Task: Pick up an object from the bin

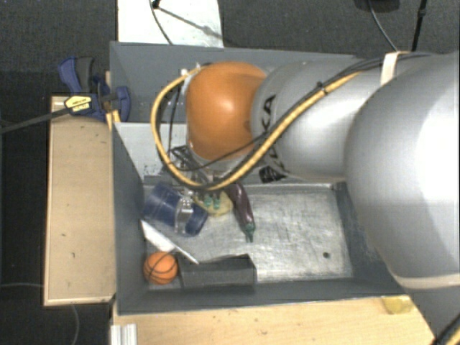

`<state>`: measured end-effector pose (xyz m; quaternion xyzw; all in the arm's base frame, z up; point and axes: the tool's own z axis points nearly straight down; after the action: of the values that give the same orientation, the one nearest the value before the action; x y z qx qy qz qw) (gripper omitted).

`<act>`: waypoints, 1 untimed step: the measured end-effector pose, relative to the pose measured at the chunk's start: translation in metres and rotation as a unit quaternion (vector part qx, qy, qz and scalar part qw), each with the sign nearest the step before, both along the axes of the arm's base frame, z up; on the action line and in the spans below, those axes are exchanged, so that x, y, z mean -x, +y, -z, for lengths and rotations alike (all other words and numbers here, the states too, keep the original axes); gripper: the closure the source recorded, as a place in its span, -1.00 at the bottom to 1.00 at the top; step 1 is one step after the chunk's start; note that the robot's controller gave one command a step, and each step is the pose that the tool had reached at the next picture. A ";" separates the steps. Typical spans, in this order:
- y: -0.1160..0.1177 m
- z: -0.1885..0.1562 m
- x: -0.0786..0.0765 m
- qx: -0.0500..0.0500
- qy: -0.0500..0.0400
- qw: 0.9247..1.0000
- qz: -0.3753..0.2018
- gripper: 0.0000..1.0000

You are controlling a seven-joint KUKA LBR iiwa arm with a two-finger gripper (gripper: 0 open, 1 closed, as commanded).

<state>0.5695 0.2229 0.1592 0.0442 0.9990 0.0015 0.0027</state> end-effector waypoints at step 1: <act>-0.001 0.047 0.003 0.001 0.002 1.000 0.017 -1.00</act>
Offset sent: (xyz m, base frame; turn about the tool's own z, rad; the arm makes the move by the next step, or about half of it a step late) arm -0.0053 0.0073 -0.0496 0.2028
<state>0.5665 0.2217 0.1122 0.0616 0.9981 0.0000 0.0003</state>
